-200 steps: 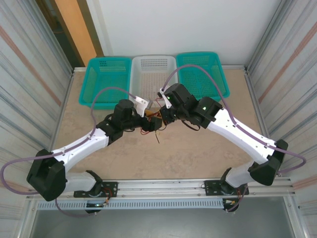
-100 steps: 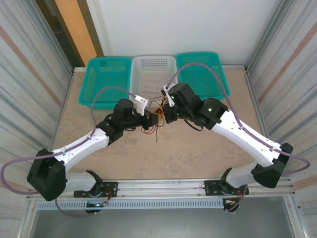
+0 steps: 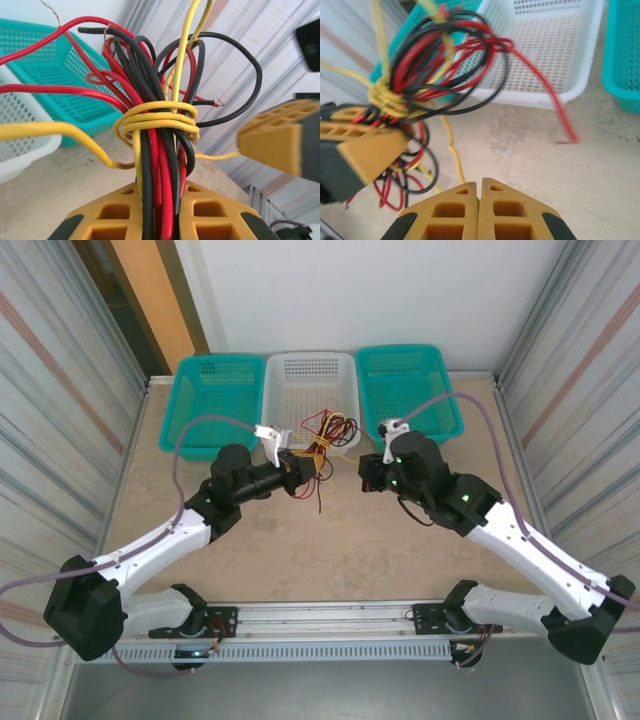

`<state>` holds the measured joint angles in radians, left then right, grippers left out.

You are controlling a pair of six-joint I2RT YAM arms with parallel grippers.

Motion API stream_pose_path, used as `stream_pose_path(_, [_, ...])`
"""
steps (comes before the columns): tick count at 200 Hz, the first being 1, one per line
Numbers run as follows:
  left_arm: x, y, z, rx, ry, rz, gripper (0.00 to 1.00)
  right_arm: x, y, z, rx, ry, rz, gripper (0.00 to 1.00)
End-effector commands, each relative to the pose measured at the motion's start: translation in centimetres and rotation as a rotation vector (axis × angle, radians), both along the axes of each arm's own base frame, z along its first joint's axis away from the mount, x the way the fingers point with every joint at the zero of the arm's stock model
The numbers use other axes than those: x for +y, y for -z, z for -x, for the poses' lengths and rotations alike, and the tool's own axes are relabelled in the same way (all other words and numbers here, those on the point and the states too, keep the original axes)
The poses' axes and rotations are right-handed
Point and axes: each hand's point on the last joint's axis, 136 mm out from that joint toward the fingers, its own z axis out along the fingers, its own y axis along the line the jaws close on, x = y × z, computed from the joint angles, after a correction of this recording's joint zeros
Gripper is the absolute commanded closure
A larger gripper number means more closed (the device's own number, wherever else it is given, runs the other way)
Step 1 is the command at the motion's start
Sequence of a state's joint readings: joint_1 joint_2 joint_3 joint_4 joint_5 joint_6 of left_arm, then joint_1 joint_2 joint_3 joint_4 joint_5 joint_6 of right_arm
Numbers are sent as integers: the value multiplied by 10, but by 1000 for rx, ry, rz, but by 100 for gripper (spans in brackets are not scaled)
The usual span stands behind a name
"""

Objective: Untangle the cables

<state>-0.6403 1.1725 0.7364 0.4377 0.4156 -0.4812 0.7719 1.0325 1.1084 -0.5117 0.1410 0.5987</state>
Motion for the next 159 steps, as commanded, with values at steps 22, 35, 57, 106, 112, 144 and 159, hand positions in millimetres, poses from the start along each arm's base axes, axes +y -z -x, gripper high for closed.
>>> stream_pose_path(22, [4, -106, 29, -235, 111, 222, 100, -42, 22, -9, 119, 143, -231, 100])
stream_pose_path(35, [-1, -115, 39, -250, 163, 230, 100, -47, 28, -16, 148, 145, -284, 100])
stream_pose_path(57, [-18, -125, 65, -294, 291, 209, 100, -48, 39, -28, 206, 105, -354, 100])
stream_pose_path(106, [-49, -120, 110, -300, 574, 128, 100, -49, 28, -57, 220, 9, -479, 100])
stream_pose_path(112, [-51, -116, 114, -289, 600, 114, 100, -49, 23, -59, 216, -7, -487, 100])
stream_pose_path(144, [-56, -99, 136, -252, 722, 53, 100, -52, 2, -72, 205, -103, -551, 100])
stream_pose_path(159, [-57, -94, 144, -269, 738, 22, 100, -48, -1, -75, 221, -161, -568, 100])
